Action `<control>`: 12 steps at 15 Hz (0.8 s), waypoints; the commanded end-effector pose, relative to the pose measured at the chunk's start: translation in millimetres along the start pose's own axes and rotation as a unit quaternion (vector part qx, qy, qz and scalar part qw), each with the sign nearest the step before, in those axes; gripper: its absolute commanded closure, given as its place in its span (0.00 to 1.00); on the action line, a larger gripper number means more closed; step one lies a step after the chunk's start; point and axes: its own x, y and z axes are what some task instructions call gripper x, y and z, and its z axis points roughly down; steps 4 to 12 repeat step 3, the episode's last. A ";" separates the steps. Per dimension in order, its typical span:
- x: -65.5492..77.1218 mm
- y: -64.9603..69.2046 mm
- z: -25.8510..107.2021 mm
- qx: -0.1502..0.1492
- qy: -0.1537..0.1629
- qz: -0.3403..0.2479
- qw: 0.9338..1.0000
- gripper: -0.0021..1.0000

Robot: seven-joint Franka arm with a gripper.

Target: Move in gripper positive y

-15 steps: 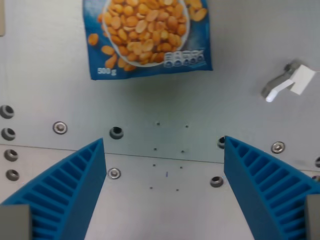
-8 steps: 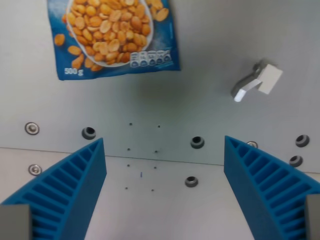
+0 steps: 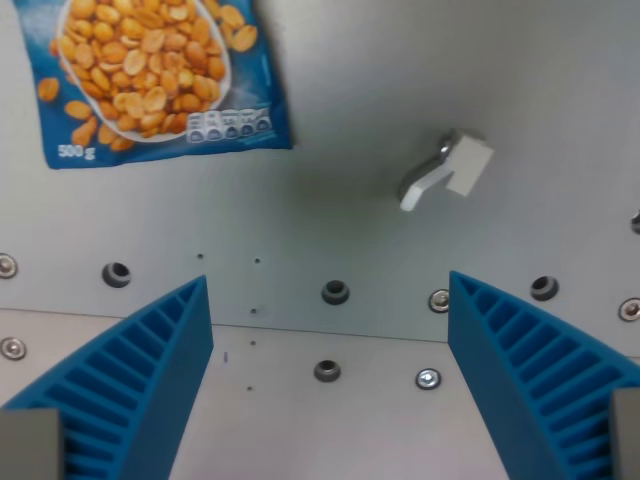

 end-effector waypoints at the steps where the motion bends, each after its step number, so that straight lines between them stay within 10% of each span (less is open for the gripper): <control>1: 6.0 16.8 -1.6 0.003 -0.004 -0.010 1.000 0.00; 12: 6.2 26.8 -1.6 0.003 -0.004 -0.010 1.000 0.00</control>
